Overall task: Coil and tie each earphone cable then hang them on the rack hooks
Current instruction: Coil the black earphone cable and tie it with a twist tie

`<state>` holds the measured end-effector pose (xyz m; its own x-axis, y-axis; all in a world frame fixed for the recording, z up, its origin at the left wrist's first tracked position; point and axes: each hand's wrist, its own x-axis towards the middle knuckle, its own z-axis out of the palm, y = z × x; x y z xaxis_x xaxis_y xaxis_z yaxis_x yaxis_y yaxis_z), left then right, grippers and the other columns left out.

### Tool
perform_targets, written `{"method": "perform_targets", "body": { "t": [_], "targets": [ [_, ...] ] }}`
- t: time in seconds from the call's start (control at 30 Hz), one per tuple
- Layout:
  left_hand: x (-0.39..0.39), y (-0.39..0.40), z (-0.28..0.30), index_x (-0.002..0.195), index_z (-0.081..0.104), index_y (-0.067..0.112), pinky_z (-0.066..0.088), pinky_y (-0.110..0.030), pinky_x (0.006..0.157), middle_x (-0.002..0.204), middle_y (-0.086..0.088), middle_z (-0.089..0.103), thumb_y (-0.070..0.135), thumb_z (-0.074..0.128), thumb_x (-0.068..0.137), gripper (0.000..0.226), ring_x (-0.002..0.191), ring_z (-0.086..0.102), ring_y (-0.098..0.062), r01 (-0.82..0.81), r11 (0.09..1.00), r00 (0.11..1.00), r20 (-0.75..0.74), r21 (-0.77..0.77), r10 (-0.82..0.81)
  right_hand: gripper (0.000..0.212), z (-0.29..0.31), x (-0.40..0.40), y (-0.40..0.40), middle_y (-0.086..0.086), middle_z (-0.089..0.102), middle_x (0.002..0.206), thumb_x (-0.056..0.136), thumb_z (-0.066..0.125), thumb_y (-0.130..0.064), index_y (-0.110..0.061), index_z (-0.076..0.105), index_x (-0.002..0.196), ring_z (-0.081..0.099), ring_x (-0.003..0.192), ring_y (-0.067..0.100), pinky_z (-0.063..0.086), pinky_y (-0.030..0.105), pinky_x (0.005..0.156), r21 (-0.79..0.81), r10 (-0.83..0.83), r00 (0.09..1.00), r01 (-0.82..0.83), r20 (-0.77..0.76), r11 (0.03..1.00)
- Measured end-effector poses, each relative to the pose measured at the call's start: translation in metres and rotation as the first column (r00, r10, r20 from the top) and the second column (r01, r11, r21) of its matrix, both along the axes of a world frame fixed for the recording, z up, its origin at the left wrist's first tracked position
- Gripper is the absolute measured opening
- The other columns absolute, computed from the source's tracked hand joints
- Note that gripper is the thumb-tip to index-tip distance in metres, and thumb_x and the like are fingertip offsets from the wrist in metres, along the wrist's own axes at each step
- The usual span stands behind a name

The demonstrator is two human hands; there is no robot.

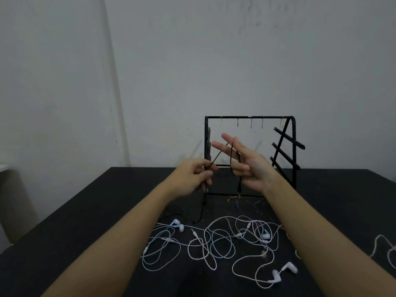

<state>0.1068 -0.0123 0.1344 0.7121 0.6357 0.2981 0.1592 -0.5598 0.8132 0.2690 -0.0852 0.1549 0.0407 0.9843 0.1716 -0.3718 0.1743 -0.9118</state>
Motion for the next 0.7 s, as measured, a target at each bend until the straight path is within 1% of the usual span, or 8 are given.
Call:
{"method": "perform_targets", "body": {
  "t": [0.1,0.17,0.27,0.37,0.43,0.57,0.63,0.7],
  "targets": [
    [0.002,-0.003,0.0,0.096,0.061,0.015,0.044,-0.015,0.061,0.067,0.002,0.057,0.009,0.041,0.098,0.021,0.059,0.059,-0.004,-0.117,0.993,0.984,0.134,-0.018,0.119,0.03,-0.002,0.007,0.003,-0.001,0.052,0.086,0.097,0.042,-0.033,-0.025,0.057,0.122,0.025,0.032,0.001,0.016,0.01,0.032,-0.05,-0.12,0.991,0.123,0.062,0.991],
    [0.003,-0.003,0.006,0.091,0.063,0.016,0.045,-0.017,0.062,0.067,0.001,0.058,0.011,0.042,0.098,0.023,0.059,0.059,-0.005,-0.161,0.987,0.968,0.19,-0.026,0.163,0.025,-0.004,0.007,0.004,0.002,0.054,0.101,0.096,0.046,-0.033,-0.028,0.059,0.116,0.027,0.034,0.001,0.02,0.01,0.033,-0.05,-0.183,0.978,0.189,0.104,0.981],
    [0.004,-0.011,0.009,0.089,0.066,0.015,0.046,-0.023,0.062,0.063,0.002,0.061,0.009,0.044,0.096,0.024,0.054,0.058,-0.009,0.043,0.992,0.997,0.064,-0.12,-0.035,0.019,-0.004,0.004,0.009,0.013,0.054,0.127,0.094,0.051,-0.032,-0.03,0.061,0.11,0.031,0.036,0.001,0.023,0.012,0.035,-0.01,-0.298,0.953,0.299,0.062,0.954],
    [0.003,-0.022,0.004,0.096,0.064,0.015,0.039,-0.018,0.05,0.065,0.0,0.062,0.01,0.042,0.097,0.023,0.046,0.053,-0.009,0.216,0.93,0.973,-0.011,-0.298,-0.229,0.016,-0.003,0.004,0.011,0.012,0.052,0.128,0.093,0.053,-0.031,-0.03,0.062,0.107,0.036,0.042,0.002,0.028,0.013,0.039,0.013,-0.381,0.924,0.381,0.021,0.925],
    [0.001,-0.024,-0.004,0.105,0.062,0.017,0.037,-0.016,0.046,0.072,-0.004,0.063,0.017,0.041,0.098,0.022,0.044,0.053,-0.009,0.227,0.91,0.967,-0.031,-0.348,-0.253,0.021,-0.002,0.006,0.012,0.01,0.051,0.125,0.094,0.052,-0.029,-0.028,0.06,0.113,0.042,0.048,0.003,0.034,0.014,0.042,0.02,-0.399,0.916,0.4,-0.031,0.916],
    [-0.004,-0.015,-0.024,0.1,0.065,0.023,0.045,-0.018,0.057,0.074,0.005,0.063,0.022,0.047,0.097,0.019,0.057,0.06,-0.007,0.125,0.992,0.934,-0.339,0.014,-0.113,0.031,-0.001,0.011,0.011,0.011,0.043,0.132,0.095,0.052,-0.023,-0.02,0.053,0.126,0.069,0.073,0.019,0.059,0.027,0.066,0.037,-0.337,0.909,0.356,-0.245,0.934],
    [-0.005,-0.014,-0.029,0.097,0.07,0.022,0.046,-0.016,0.063,0.073,0.008,0.062,0.024,0.054,0.093,0.016,0.06,0.056,-0.002,0.111,0.977,0.91,-0.414,0.18,-0.027,0.034,-0.003,0.013,0.013,0.009,0.034,0.144,0.097,0.047,-0.02,-0.02,0.049,0.131,0.07,0.088,0.025,0.055,0.04,0.085,0.048,-0.33,0.906,0.354,-0.266,0.934],
    [-0.007,-0.014,-0.03,0.097,0.072,0.02,0.045,-0.01,0.072,0.089,0.005,0.064,0.023,0.059,0.09,0.015,0.075,0.058,0.001,0.186,0.952,0.878,-0.477,0.243,-0.05,0.037,-0.007,0.014,0.016,0.003,0.029,0.151,0.099,0.043,-0.021,-0.02,0.045,0.135,0.067,0.094,0.021,0.046,0.043,0.098,0.045,-0.388,0.897,0.406,-0.213,0.913]
  ]
}}
